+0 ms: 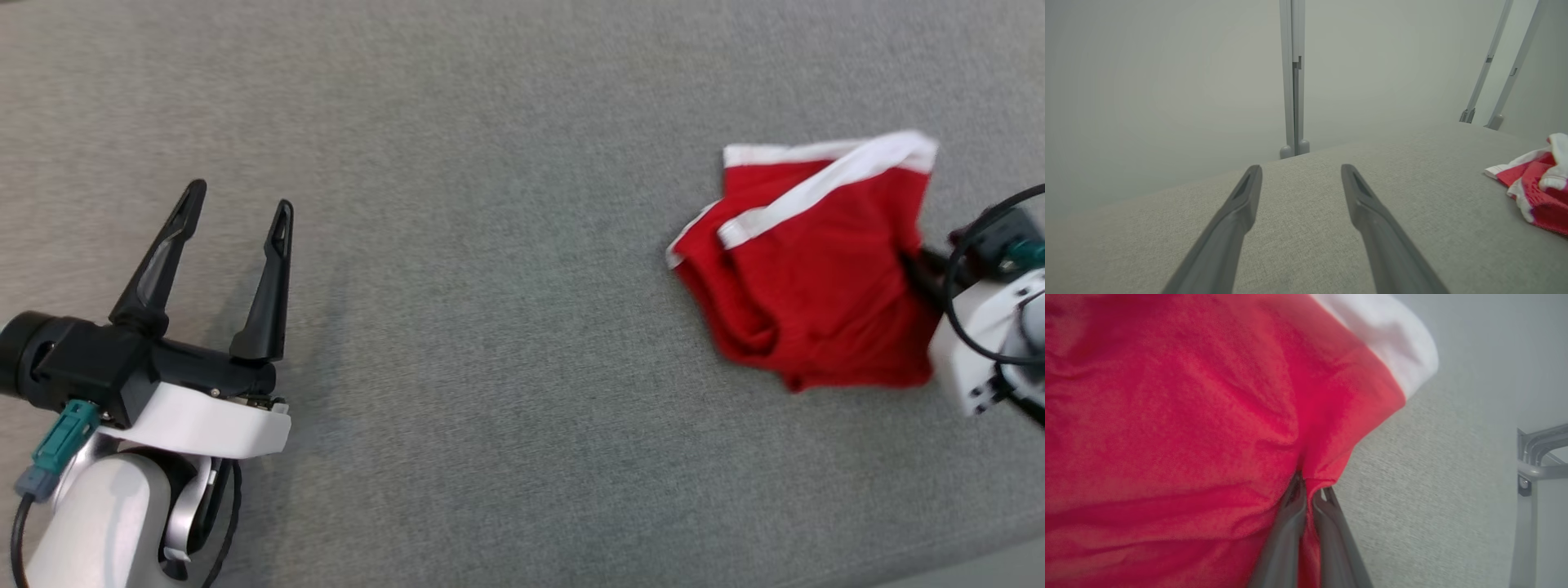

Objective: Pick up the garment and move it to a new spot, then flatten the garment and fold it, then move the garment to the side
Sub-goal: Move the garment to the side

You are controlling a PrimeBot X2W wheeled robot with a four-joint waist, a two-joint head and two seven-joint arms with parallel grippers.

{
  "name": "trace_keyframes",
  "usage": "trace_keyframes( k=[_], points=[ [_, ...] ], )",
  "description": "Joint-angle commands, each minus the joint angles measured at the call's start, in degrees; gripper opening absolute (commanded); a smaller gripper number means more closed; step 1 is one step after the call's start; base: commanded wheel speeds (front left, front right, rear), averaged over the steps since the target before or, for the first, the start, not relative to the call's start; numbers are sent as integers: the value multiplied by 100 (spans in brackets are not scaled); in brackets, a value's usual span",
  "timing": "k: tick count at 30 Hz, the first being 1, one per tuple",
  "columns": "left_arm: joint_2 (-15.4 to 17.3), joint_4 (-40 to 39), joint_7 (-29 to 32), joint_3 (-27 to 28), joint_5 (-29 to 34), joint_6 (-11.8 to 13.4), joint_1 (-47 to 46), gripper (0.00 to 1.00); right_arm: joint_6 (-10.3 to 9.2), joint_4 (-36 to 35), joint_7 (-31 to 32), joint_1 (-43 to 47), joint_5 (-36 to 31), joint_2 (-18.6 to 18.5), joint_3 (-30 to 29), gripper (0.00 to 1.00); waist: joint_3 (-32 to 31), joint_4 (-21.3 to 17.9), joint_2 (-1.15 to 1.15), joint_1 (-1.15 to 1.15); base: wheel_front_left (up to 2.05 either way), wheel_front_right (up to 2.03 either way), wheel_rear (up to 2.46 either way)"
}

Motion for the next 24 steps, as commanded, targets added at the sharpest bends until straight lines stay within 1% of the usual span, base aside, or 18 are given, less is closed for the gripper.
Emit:
trace_keyframes(
  k=[1, 3, 6, 9, 14, 19, 20, 21, 22, 23, 24],
  points=[
    [74, -106, 52, 28, 47, -12, -130, 100, -2, 57, -88, -218, -127, -169, 17, 0, 440, -374, 0, 0, 0, 0, 0],
    [152, -221, 108, 19, 79, -41, -193, 100, -1, 190, -120, -457, -314, -403, 0, 0, 588, -467, 0, 0, 0, 0, 0],
    [231, -372, 207, -16, 122, -72, -274, 100, -2, 356, -186, -756, -484, -595, -141, 0, 760, -582, 0, 0, 0, 0, 0],
    [289, -493, 278, -35, 148, -79, -306, 100, -2, 522, -217, -1029, -568, -706, -353, 0, 882, -657, 0, 0, 0, 0, 0],
    [327, -634, 384, -99, 193, -102, -417, 100, -2, 781, -278, -1323, -637, -717, -712, 0, 1071, -697, 0, 0, 0, 0, 0],
    [378, -703, 433, -151, 213, -125, -507, 100, -2, 1056, -346, -1444, -590, -540, -1121, 0, 1223, -650, 0, 0, 0, 0, 0],
    [385, -698, 444, -155, 216, -121, -514, 100, -2, 1110, -352, -1444, -587, -497, -1186, 17, 1249, -635, 0, 0, 0, 0, 0],
    [392, -692, 443, -156, 218, -124, -515, 100, -2, 1163, -399, -1458, -607, -453, -1258, 42, 1272, -622, 0, 0, 0, 0, 0],
    [397, -679, 437, -156, 216, -118, -515, 100, -2, 1215, -460, -1467, -608, -396, -1325, 89, 1287, -611, 0, 0, 0, 0, 0],
    [404, -665, 431, -153, 211, -114, -525, 100, -1, 1266, -498, -1456, -583, -326, -1410, 100, 1297, -601, 0, 0, 0, 0, 0],
    [404, -653, 421, -154, 204, -110, -536, 100, -1, 1331, -545, -1447, -619, -293, -1488, 100, 1304, -591, 0, 0, 0, 0, 0]
  ],
)
